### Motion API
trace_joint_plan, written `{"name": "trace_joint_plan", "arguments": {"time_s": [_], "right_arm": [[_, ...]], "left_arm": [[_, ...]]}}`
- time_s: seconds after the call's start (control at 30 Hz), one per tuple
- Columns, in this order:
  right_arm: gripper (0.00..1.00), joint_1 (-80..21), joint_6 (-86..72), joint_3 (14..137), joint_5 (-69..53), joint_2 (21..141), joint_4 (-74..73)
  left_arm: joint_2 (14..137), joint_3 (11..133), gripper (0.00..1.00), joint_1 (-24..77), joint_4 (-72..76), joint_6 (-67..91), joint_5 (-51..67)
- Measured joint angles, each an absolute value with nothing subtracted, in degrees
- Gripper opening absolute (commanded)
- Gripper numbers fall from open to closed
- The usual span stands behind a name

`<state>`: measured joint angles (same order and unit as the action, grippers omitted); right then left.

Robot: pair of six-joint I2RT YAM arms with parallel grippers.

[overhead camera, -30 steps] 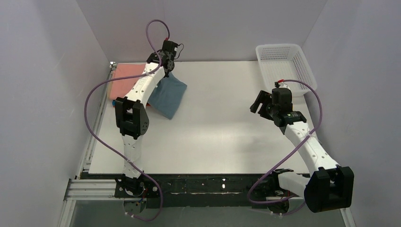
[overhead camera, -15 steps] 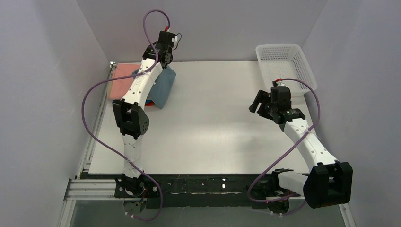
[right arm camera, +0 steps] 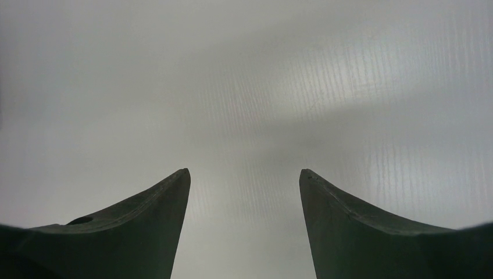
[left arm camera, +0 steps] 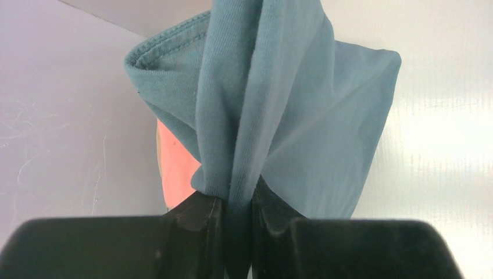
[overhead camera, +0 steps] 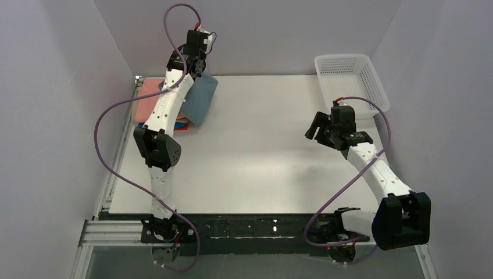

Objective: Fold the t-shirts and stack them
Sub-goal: Put the neatly folded tshirt into the corner of the board with the left arm

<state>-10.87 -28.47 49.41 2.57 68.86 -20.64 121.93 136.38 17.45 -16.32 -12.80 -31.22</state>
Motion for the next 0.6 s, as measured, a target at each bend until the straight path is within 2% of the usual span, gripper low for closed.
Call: {"name": "trace_joint_plan", "arguments": {"time_s": [0.6], "right_arm": [[0.77,-10.87,-28.51,50.26,1.19,70.52,-21.12]], "left_arm": [[119.0,137.21,0.0,12.4,-16.21,-12.12,-25.65]]}}
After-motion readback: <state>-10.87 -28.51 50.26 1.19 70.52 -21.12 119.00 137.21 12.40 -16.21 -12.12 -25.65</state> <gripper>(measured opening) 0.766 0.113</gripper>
